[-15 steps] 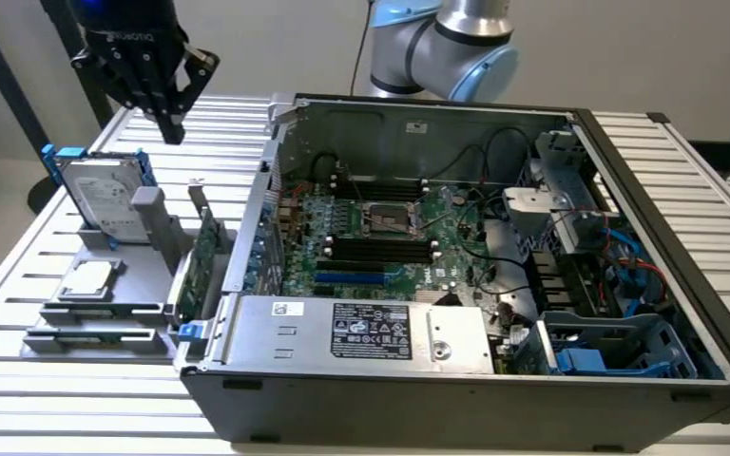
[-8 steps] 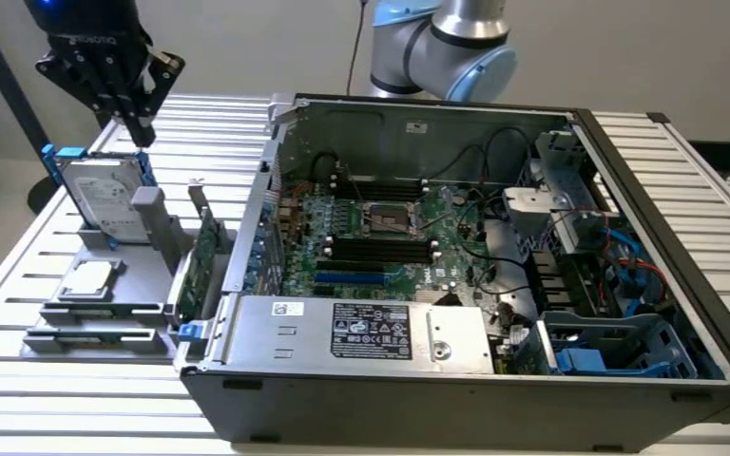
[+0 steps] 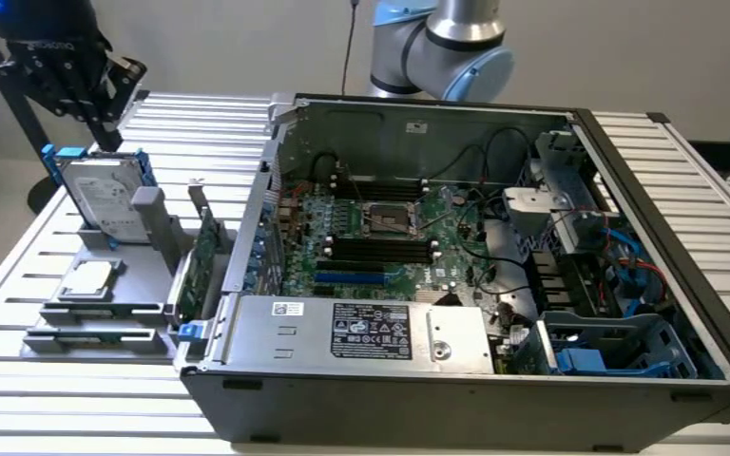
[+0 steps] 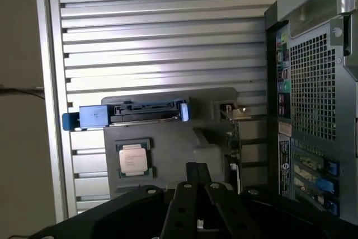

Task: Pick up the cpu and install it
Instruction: 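Reach for the cpu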

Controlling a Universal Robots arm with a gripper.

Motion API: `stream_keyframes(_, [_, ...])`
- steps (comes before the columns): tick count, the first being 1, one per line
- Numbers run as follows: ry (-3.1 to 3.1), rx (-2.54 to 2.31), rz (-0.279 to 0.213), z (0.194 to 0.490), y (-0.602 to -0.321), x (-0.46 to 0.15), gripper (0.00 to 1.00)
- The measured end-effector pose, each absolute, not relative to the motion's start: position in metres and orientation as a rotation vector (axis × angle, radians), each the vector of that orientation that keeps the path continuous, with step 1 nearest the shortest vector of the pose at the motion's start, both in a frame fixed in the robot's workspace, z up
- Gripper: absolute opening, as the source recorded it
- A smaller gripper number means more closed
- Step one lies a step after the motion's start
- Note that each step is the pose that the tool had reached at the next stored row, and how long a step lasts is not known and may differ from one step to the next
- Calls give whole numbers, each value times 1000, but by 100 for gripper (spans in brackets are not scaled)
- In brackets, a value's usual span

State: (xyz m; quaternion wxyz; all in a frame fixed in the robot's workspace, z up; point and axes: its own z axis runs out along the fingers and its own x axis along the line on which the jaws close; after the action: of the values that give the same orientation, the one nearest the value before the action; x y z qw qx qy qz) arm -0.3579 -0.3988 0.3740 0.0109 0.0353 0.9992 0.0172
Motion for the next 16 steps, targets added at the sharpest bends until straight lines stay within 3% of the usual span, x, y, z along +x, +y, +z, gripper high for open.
stream_keyframes(16, [3118, 109, 17, 363, -399, -430, 11])
